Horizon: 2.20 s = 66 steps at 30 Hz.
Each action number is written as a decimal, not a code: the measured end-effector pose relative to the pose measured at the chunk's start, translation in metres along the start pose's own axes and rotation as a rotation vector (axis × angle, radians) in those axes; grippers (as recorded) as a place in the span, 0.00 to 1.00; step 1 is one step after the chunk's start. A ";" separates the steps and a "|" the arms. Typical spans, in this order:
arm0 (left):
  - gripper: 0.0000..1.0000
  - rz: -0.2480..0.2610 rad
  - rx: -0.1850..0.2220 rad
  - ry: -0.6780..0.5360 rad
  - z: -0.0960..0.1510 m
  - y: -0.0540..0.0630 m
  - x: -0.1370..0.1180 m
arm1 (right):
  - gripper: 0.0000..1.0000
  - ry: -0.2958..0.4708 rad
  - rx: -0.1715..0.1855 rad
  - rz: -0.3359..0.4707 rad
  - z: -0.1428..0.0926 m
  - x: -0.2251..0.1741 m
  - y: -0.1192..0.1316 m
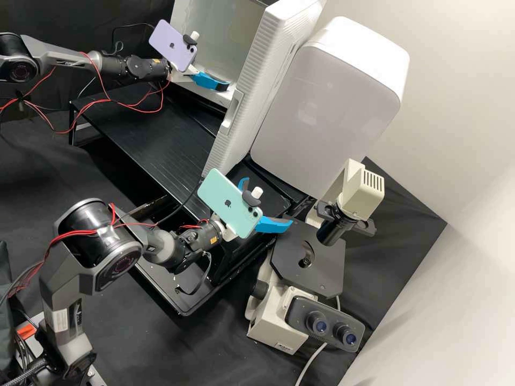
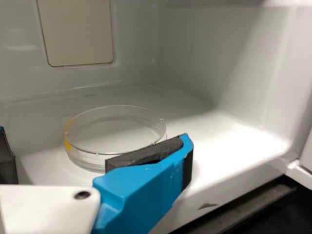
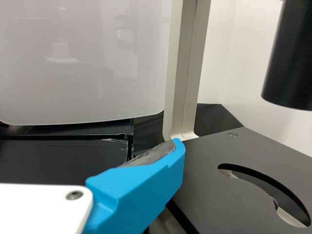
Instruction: Take the petri dish out of the incubator
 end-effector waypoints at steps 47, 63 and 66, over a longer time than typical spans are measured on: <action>0.00 0.016 0.027 -0.030 0.021 -0.008 0.018 | 1.00 0.000 0.000 0.000 0.000 0.000 0.000; 0.00 0.039 0.056 -0.035 0.022 -0.008 0.018 | 1.00 0.000 0.000 0.000 0.000 0.000 0.000; 0.00 0.040 0.042 -0.032 0.021 -0.009 0.018 | 1.00 0.000 0.000 0.000 0.000 0.000 0.000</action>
